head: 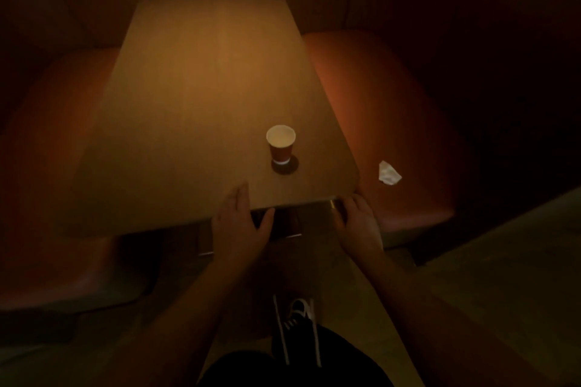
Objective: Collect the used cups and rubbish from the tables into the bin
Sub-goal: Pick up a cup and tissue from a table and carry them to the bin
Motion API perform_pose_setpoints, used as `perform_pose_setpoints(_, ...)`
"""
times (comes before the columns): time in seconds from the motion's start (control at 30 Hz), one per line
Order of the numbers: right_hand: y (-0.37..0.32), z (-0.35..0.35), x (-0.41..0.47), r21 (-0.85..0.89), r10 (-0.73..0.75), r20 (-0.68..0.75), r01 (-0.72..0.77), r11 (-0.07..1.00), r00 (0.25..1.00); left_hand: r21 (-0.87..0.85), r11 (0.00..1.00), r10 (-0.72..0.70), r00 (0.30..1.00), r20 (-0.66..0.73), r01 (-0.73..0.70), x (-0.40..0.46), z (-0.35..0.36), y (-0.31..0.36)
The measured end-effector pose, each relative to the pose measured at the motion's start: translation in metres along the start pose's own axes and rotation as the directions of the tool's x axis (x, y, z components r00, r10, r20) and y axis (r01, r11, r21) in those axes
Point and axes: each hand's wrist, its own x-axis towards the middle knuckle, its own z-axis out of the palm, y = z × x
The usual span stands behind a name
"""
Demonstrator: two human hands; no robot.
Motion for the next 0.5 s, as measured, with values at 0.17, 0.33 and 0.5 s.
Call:
perform_pose_setpoints(0.17, -0.003, -0.009, 0.076, -0.053, 0.031, 0.080, -0.027, 0.998, 0.996, -0.097, 0.995, 0.012, 1.000, -0.008, -0.013, 0.085, 0.005, 0.036)
perform_pose_setpoints(0.33, 0.006, -0.011, 0.117, -0.086, 0.048, 0.017, -0.047, 0.995, 0.999, -0.088, 0.991, 0.105, 0.994, 0.031, -0.102, 0.148, 0.018, 0.056)
perform_pose_setpoints(0.5, 0.010, -0.008, 0.139, -0.044, 0.158, 0.008, -0.157, 0.987, 0.987, -0.061, 0.989, 0.144, 0.977, 0.155, -0.136, 0.182, 0.040, 0.063)
